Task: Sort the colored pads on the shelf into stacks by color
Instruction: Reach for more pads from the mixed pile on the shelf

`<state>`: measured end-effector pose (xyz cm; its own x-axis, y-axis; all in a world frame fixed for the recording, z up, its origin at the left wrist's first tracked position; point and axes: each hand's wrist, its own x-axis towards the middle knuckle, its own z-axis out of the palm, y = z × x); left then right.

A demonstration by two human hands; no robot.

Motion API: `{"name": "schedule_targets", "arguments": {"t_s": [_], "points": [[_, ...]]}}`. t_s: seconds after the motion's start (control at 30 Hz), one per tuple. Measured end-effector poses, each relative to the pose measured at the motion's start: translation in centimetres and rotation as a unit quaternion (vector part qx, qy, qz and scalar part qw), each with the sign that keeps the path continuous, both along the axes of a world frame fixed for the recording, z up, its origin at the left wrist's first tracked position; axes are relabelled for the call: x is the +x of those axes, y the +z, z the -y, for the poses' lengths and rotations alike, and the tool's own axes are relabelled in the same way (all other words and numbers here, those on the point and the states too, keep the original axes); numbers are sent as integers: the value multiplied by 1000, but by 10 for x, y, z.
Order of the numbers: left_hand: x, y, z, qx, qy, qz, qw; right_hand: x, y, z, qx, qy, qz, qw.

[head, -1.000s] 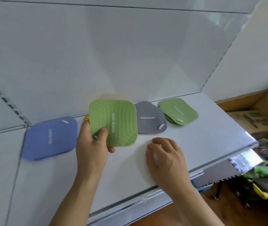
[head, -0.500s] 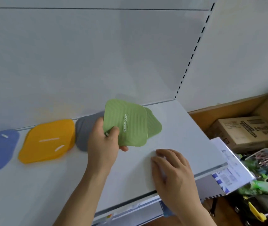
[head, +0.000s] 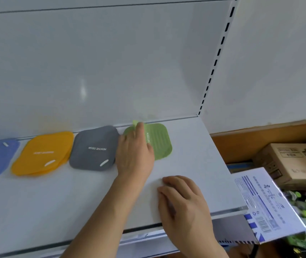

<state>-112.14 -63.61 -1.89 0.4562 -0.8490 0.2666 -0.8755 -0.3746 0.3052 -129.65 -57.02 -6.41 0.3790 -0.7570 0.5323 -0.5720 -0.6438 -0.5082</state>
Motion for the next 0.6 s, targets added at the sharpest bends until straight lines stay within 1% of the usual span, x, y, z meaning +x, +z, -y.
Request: {"name": "schedule_targets", "arguments": {"t_s": [0.03, 0.07, 0.17, 0.3, 0.4, 0.53, 0.6], "points": [[0, -3, -2, 1, 4, 40, 999, 0, 0, 0, 2, 2, 1, 1000], [2, -8, -5, -3, 18, 57, 998, 0, 1, 0, 3, 4, 2, 1000], [4, -12, -17, 11, 22, 50, 998, 1, 1, -1, 1, 3, -13, 1000], [8, -13, -48, -30, -29, 66, 997, 4, 2, -4, -12, 2, -47, 999], [8, -9, -80, -39, -66, 66, 995, 6, 6, -5, -16, -6, -75, 997], [13, -5, -126, -68, -106, 43, 991, 10, 8, -10, -14, -27, -105, 994], [23, -7, -152, -69, -107, 26, 992, 16, 7, -16, -12, -38, -114, 993]]}}
